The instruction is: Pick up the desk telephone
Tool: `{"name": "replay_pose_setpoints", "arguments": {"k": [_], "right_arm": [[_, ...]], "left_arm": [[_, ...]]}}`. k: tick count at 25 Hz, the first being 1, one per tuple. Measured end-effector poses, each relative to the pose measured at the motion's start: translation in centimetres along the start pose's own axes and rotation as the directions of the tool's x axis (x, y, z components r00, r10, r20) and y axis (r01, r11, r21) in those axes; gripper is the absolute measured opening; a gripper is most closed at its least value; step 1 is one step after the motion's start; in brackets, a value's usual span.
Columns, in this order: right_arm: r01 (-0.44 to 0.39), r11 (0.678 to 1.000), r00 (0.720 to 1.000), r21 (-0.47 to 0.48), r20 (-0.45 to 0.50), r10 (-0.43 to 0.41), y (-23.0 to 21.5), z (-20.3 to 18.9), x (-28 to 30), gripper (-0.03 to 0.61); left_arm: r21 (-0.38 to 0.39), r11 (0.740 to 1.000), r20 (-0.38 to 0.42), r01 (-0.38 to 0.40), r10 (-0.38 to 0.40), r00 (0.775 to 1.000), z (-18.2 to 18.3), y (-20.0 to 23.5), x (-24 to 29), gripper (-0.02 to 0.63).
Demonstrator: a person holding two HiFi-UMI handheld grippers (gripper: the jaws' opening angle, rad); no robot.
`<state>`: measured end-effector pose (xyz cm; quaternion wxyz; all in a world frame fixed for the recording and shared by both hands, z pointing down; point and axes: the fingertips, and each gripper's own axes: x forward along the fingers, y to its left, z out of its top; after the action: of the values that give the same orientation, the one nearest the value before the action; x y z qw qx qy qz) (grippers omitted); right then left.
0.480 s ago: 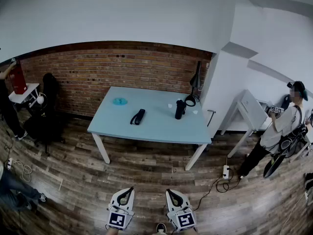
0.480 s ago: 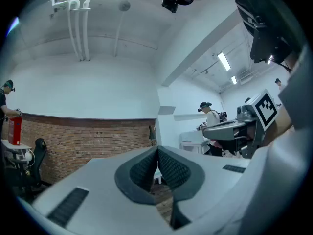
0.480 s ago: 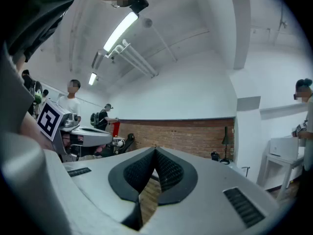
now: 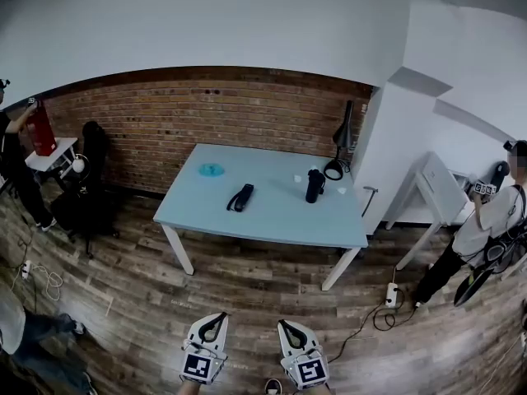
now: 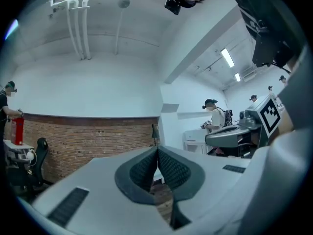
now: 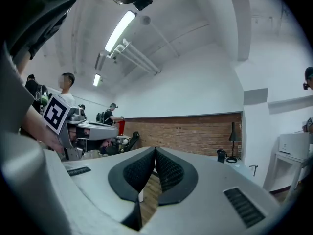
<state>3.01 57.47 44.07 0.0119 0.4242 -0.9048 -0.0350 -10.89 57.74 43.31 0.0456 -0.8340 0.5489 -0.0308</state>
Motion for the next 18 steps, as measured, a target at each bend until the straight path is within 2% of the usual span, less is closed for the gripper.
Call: {"name": "replay_pose_setpoints", "arguments": {"k": [10,14,18], "right_arm": [[-0.026,1.000,1.000,-0.001,-0.001,0.026,-6.3,-0.4,2.3,0.021],[-0.004,1.000,1.000,-0.018,-0.007,0.003,-7.7,-1.4,3.6,0.021],[0.036,0.998,0.999,-0.045,0.002,-0.036,-8.9,-1.3,6.7,0.021]], "left_arm": [[-0.023,0.998,-0.029,-0.051,0.050,0.998,-1.0,-1.0,5.7,0.028],[-0.044,0.998,-0.027,-0.037,0.036,0.999,-2.1,-0.5,7.4,0.028],[-0.052,0.999,0.001,-0.004,0.004,1.000,-2.4,1.8,10.0,0.028]]}}
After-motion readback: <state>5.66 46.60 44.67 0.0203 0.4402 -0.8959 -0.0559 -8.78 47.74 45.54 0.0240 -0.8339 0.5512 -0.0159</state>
